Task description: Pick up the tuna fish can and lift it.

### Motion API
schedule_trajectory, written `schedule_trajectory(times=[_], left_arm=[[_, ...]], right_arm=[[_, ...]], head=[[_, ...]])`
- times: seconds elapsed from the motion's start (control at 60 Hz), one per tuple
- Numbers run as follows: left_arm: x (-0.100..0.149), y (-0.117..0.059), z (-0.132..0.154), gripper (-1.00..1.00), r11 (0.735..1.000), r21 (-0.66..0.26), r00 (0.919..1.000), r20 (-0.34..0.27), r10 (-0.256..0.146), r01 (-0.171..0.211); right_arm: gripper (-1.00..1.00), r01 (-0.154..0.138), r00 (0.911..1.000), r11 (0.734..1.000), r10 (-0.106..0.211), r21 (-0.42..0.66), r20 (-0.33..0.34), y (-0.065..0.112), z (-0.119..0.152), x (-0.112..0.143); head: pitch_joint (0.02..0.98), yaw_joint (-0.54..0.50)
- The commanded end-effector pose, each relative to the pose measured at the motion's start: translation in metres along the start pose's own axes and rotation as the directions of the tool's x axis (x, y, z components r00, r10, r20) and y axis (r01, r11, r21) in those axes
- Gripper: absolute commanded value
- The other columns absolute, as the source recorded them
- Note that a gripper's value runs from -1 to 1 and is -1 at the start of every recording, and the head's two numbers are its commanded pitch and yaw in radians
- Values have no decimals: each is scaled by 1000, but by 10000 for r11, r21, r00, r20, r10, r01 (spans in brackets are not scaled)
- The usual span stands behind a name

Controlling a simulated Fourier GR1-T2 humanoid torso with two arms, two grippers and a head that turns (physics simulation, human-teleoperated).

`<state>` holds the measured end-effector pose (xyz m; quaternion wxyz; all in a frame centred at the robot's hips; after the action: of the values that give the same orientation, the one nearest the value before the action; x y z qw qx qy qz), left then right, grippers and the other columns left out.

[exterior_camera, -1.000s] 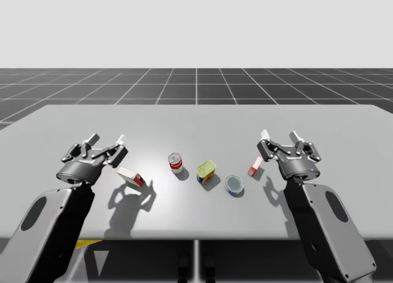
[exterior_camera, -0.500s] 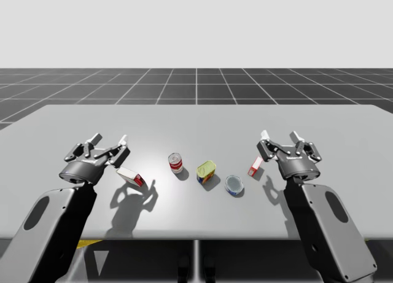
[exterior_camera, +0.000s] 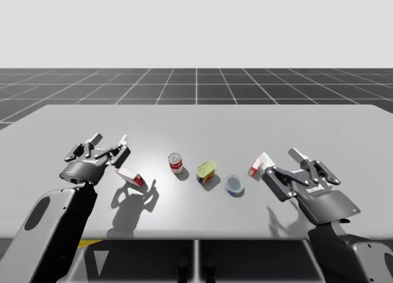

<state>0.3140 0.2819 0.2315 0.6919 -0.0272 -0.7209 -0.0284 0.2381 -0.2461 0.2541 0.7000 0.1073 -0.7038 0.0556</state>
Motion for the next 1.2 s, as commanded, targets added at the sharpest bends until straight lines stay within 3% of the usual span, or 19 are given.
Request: schedule_trajectory(times=[0.017, 0.167, 0.35, 0.45, 0.567, 0.617, 0.683, 0.767, 1.067, 1.2], left_arm=[[0, 0, 0, -1000, 10000, 14, 10000, -3, -23, 23], [0, -1, 0, -1000, 10000, -1, 10000, -36, -87, 87], [-1, -2, 0, -1000, 9999, -15, 9999, -62, -124, 124], [-2, -3, 0, -1000, 9999, -29, 9999, -68, -140, 140], [-2, -3, 0, -1000, 9999, -26, 9999, -65, -155, 155], [-2, -3, 0, -1000, 9999, -23, 9999, -63, -158, 158], [-2, -3, 0, -1000, 9999, -15, 9999, -63, -158, 158], [-2, -3, 0, -1000, 9999, -1, 9999, -59, -146, 146], [-2, -3, 0, -1000, 9999, -4, 9999, -57, -129, 129], [-2, -3, 0, -1000, 9999, -4, 9999, -58, -129, 129]], right_arm=[[-1000, -109, 9992, 9944, 150, 1049, -382, 25, 40, -18], [-1000, -531, 9966, 9837, 631, 1717, -530, 39, 57, -43], [-1000, -524, 9898, 9755, 791, 2139, -1182, 49, 58, -75], [-1000, -424, 9865, 9796, 722, 1964, -1469, 53, 54, -88], [-1000, -454, 9804, 9832, 778, 1767, -1810, 59, 46, -103], [-1000, -770, 9770, 9838, 1069, 1621, -1843, 61, 40, -110], [-1000, -838, 9740, 9841, 1141, 1565, -1956, 62, 34, -116], [-1000, -1159, 9711, 9855, 1387, 1239, -1945, 61, 24, -121], [-1000, -1201, 9583, 9909, 1316, 606, -2536, 61, -8, -139], [-1000, -1450, 9544, 9880, 1538, 530, -2560, 64, -21, -147]], head=[[888, -247], [888, -247], [890, -247], [891, -248], [893, -250], [893, -250], [891, -247], [891, -246], [890, -243], [890, -241]])
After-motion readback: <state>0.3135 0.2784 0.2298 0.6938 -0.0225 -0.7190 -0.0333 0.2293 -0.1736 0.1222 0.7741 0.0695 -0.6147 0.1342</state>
